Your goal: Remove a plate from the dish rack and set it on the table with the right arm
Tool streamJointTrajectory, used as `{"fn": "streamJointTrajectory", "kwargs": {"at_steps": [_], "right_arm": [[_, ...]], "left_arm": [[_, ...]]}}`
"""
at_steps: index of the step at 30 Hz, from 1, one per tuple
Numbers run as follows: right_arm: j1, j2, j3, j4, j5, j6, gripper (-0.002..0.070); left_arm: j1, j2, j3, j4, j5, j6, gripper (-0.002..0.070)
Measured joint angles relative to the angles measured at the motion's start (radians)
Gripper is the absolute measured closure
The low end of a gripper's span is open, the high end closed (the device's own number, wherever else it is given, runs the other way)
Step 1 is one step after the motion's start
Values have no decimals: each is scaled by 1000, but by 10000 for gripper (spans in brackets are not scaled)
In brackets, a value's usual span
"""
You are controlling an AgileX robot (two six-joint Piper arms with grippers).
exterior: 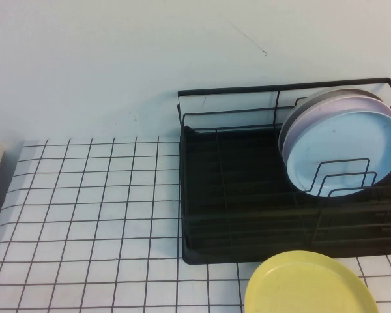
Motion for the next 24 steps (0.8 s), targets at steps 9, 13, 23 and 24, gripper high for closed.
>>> {"fn": "streamJointTrajectory", "kwargs": {"at_steps": [9,13,23,24], "right_arm": [[0,0,8,781,-50,260,678],[0,0,8,888,-105,229,678],[0,0,-1,919,-22,-207,678],[0,0,-22,926,24,-295,678]], "left_arm": [[0,0,0,0,0,0,678],[0,0,0,0,0,0,678],[0,0,0,0,0,0,678],[0,0,0,0,0,0,678]]}}
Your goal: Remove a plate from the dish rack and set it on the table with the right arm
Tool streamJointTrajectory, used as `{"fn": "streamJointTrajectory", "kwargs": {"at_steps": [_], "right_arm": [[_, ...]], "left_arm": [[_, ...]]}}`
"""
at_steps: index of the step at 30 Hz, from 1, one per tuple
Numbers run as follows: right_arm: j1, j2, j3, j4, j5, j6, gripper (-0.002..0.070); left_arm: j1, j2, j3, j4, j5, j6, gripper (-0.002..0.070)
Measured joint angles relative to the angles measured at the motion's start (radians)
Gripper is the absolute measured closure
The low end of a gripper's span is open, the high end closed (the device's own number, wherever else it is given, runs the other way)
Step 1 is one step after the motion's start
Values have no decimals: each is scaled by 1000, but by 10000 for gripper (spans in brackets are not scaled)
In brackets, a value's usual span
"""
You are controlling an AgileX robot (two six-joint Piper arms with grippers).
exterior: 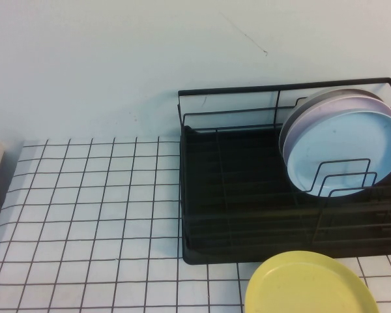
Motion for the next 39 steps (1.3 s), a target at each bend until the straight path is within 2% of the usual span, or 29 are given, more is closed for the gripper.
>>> {"fn": "streamJointTrajectory", "kwargs": {"at_steps": [3,5,12,16,18,20,23,26,31,39], "right_arm": [[0,37,-134,0,82,-224,678],[0,112,-251,-39,88,-308,678],[0,531,-605,-384,113,-540,678],[0,786,-723,-443,159,-714,673],[0,891,-782,-432,171,-769,636],[0,1003,-838,-402,181,-818,562],[0,1140,-912,-370,202,-892,403],[0,1258,-976,-362,213,-976,306],[0,1398,-1075,-360,214,-1050,269],[0,1547,-1201,-358,216,-1069,273]], "left_arm": [[0,0,0,0,0,0,678],[0,0,0,0,0,0,678],[0,0,0,0,0,0,678],[0,0,0,0,0,0,678],[0,0,0,0,0,0,678],[0,0,0,0,0,0,678],[0,0,0,0,0,0,678],[0,0,0,0,0,0,678],[0,0,0,0,0,0,678],[0,0,0,0,0,0,678]]}}
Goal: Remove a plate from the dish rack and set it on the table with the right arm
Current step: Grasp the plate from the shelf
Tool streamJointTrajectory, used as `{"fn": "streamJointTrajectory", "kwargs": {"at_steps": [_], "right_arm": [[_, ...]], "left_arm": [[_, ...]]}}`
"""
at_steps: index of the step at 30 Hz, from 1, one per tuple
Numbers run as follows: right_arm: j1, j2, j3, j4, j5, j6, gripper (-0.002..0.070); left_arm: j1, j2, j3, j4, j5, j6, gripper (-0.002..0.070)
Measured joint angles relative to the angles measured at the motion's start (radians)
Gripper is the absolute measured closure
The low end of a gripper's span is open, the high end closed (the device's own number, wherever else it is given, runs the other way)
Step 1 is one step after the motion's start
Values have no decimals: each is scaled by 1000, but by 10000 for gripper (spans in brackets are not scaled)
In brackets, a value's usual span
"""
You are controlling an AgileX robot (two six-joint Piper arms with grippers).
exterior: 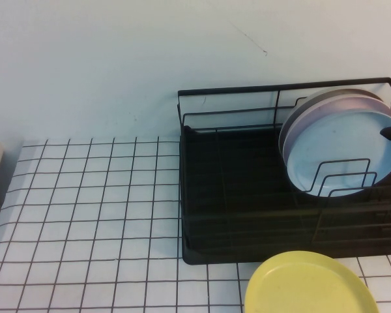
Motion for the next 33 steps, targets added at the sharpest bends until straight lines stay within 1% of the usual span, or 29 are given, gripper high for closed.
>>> {"fn": "streamJointTrajectory", "kwargs": {"at_steps": [8,12,19,27,30,33], "right_arm": [[0,80,-47,0,-7,-50,321],[0,111,-47,0,-27,-67,326],[0,158,-55,0,-116,-71,330],[0,200,-63,5,-142,-93,335],[0,220,-63,7,-148,-94,374],[0,234,-63,9,-154,-97,484]], "left_arm": [[0,0,0,0,0,0,678],[0,0,0,0,0,0,678],[0,0,0,0,0,0,678],[0,0,0,0,0,0,678],[0,0,0,0,0,0,678],[0,0,0,0,0,0,678]]}}
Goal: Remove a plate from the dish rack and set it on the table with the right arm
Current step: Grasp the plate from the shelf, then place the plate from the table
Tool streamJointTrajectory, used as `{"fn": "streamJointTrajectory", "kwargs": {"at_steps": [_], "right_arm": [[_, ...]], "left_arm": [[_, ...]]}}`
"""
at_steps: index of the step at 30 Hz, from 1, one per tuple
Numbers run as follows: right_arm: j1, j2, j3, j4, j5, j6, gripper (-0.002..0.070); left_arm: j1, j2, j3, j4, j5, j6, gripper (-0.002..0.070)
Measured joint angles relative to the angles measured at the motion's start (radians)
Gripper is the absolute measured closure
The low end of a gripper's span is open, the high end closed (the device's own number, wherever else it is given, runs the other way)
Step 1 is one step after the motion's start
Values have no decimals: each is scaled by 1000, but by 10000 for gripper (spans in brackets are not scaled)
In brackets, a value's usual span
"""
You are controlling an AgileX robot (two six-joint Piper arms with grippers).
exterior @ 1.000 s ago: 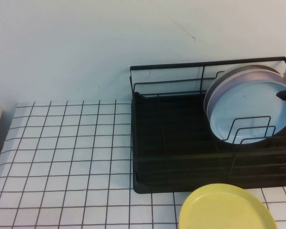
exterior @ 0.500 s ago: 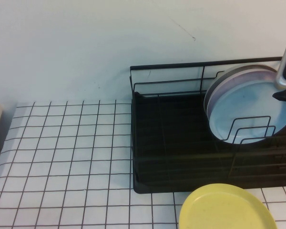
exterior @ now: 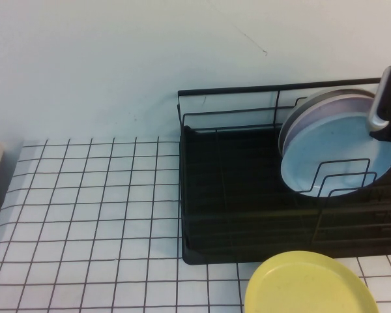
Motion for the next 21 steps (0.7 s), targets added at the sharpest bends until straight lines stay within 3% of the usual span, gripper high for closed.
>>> {"fn": "streamJointTrajectory", "kwargs": {"at_steps": [2,3,12,18,21], "right_arm": [[0,1,0,1,4,-2,581],[0,-2,0,1,9,-4,593],[0,-187,0,-42,67,38,592],[0,-421,0,-101,154,252,592],[0,-528,0,-120,256,478,592]], "left_arm": [[0,0,0,0,0,0,678],[0,0,0,0,0,0,678],[0,0,0,0,0,0,678],[0,0,0,0,0,0,678],[0,0,0,0,0,0,678]]}}
